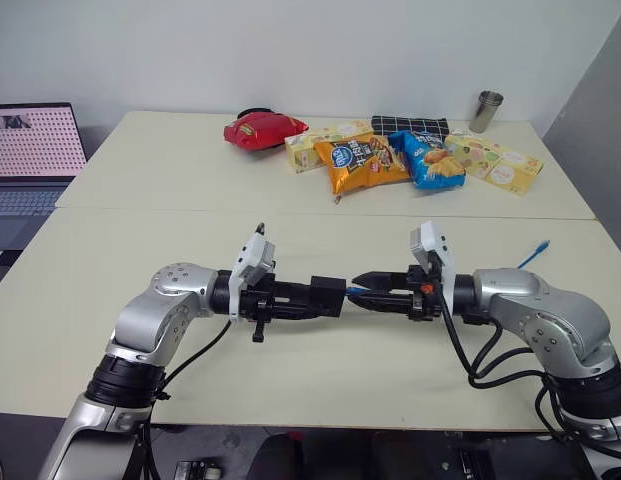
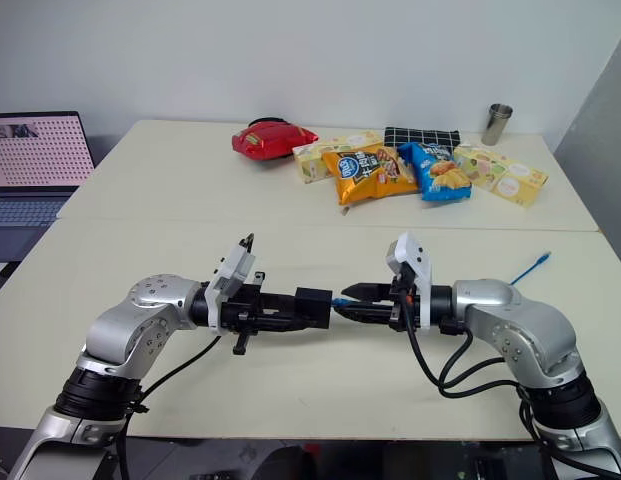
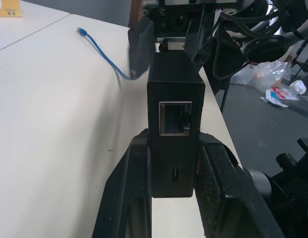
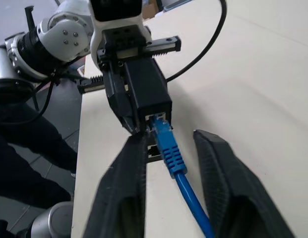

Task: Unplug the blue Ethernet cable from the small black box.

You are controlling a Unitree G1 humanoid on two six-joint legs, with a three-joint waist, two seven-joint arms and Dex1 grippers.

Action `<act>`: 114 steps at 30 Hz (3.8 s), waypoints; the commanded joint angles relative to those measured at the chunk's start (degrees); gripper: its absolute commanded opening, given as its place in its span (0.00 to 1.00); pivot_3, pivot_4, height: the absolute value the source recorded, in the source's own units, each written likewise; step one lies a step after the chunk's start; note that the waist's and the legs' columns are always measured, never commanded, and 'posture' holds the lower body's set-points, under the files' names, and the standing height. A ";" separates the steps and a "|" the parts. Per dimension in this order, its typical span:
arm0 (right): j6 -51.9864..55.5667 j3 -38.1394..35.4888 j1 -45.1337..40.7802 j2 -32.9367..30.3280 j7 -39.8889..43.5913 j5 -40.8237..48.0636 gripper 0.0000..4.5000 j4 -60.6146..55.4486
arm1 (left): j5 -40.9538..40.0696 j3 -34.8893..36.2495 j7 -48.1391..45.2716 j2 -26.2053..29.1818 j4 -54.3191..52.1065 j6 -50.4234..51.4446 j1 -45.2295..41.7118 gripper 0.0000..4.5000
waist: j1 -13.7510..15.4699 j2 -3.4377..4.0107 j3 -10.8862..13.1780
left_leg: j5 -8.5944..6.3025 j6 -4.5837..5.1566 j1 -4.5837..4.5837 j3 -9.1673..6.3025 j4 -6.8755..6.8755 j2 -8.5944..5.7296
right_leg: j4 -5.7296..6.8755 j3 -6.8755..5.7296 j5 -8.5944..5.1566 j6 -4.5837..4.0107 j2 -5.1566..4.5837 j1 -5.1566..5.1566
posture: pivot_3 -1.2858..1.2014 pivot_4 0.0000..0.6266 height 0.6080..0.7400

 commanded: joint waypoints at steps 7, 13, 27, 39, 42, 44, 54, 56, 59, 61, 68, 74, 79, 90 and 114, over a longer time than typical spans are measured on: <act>-1.17 0.13 -0.87 0.12 1.50 -0.34 0.01 -1.99 | -1.41 0.51 -1.20 0.39 -3.22 0.69 0.56 0.18 | 0.00 0.00 0.00 | 0.00 0.00 0.00 -0.01 0.00 0.00 | -0.01 0.00 0.00 0.00 0.00 0.00 | 0.52 0.24 1.00; 0.28 -0.34 -2.15 -0.58 3.37 0.69 0.01 -0.63 | -0.87 -0.13 -2.56 1.08 -3.46 0.23 1.12 0.18 | 0.00 0.00 0.00 | 0.00 0.00 0.00 -0.01 0.00 0.00 | -0.02 -0.01 0.00 0.00 0.00 0.00 | 0.52 0.24 1.00; 5.59 -5.71 2.13 0.33 1.28 8.33 0.48 -3.81 | -3.15 1.17 -1.14 0.30 -4.06 3.72 1.24 0.18 | 0.02 0.00 0.00 | -0.01 0.01 -0.03 -0.04 -0.01 0.00 | -0.05 -0.03 0.00 0.00 0.00 0.02 | 0.52 0.24 1.00; 4.67 -5.81 3.99 2.59 -2.34 8.67 0.48 -4.44 | -4.85 1.70 -0.37 0.27 -3.76 5.07 1.76 0.18 | 0.02 0.00 0.00 | 0.00 0.01 -0.03 -0.05 -0.01 0.00 | -0.06 -0.04 0.00 0.00 0.00 0.01 | 0.52 0.24 1.00; 4.67 -5.83 3.83 2.50 -2.20 8.64 0.48 -4.23 | -4.91 1.59 -0.29 0.37 -3.64 4.98 1.74 0.18 | 0.02 0.00 0.00 | -0.01 0.01 -0.03 -0.05 -0.02 0.00 | -0.07 -0.03 0.00 0.00 0.00 0.01 | 0.52 0.24 1.00; 4.74 -5.96 3.67 2.49 -2.14 8.79 0.40 -4.05 | -4.90 1.45 -0.27 0.44 -3.66 4.88 1.83 0.18 | 0.01 0.00 0.00 | -0.01 0.01 -0.03 -0.05 -0.02 0.00 | -0.07 -0.03 0.00 0.00 0.00 0.01 | 0.52 0.24 1.00; 6.01 -6.16 2.88 1.80 -1.44 10.83 0.01 -3.72 | -4.02 0.68 -1.20 1.19 -4.00 3.45 2.96 0.18 | 0.01 0.00 0.00 | -0.01 0.01 -0.03 -0.05 -0.02 0.00 | -0.08 -0.04 0.00 0.00 0.00 0.02 | 0.52 0.24 1.00; 6.19 -5.95 2.72 1.47 -1.19 11.02 0.01 -3.62 | -3.98 0.45 -1.54 1.28 -4.29 3.47 3.01 0.18 | 0.02 0.00 0.00 | -0.01 0.01 -0.03 -0.05 -0.02 0.00 | -0.08 -0.03 0.00 0.00 0.00 0.01 | 0.52 0.24 1.00; 6.57 -5.55 2.29 1.19 -0.57 11.12 0.01 -3.35 | -3.99 0.05 -2.18 1.58 -4.97 3.64 3.24 0.18 | 0.02 0.00 0.00 | -0.01 0.01 -0.03 -0.05 -0.02 0.00 | -0.08 -0.03 0.00 0.00 0.00 0.01 | 0.52 0.24 1.00; 6.99 -5.46 1.94 1.14 -0.23 11.28 0.01 -3.02 | -4.04 -0.20 -2.59 1.90 -5.52 3.79 3.52 0.18 | 0.01 0.00 0.00 | -0.01 0.01 -0.03 -0.05 -0.02 0.00 | -0.08 -0.03 0.00 0.00 0.00 0.02 | 0.52 0.24 1.00; 7.85 -7.64 2.85 -1.80 1.34 10.34 0.01 0.00 | -3.00 2.12 -1.15 2.93 -2.74 2.83 4.33 0.18 | 0.04 0.00 0.00 | -0.01 0.02 -0.03 -0.05 -0.03 0.00 | -0.09 -0.04 0.00 0.00 0.01 0.02 | 0.52 0.24 1.00; 4.00 -9.98 5.91 -4.58 0.98 6.85 0.01 2.28 | -2.52 4.89 0.89 3.70 0.43 1.92 5.51 0.18 | 0.06 -0.01 0.01 | -0.06 0.11 -0.03 -0.06 -0.05 0.00 | -0.12 -0.05 0.00 0.00 0.00 0.01 | 0.52 0.24 1.00; -9.08 -7.87 4.19 -0.07 -10.59 -8.93 0.01 9.80 | -1.60 5.91 3.75 2.86 0.64 0.77 6.42 0.18 | 0.03 -0.01 0.00 | -0.09 0.15 -0.02 -0.05 -0.04 0.00 | -0.10 -0.03 0.00 0.00 0.00 0.02 | 0.52 0.24 1.00; -18.50 -5.45 2.51 4.64 -18.41 -23.19 0.48 12.79 | 9.13 4.76 14.19 -1.63 8.75 -10.73 2.91 0.18 | 0.08 0.01 0.01 | 0.01 -0.02 -0.05 0.08 -0.06 0.01 | -0.07 0.05 0.00 0.00 0.00 -0.08 | 0.52 0.24 1.00; -9.04 -1.29 1.55 -0.49 -5.70 -14.95 0.97 -1.64 | 21.38 11.90 41.49 -14.90 39.24 -38.41 -1.84 0.40 | 0.11 -0.04 -0.02 | 0.01 -0.02 -0.05 0.06 -0.02 0.00 | -0.05 -0.04 0.00 0.01 -0.06 -0.06 | 0.52 0.24 1.00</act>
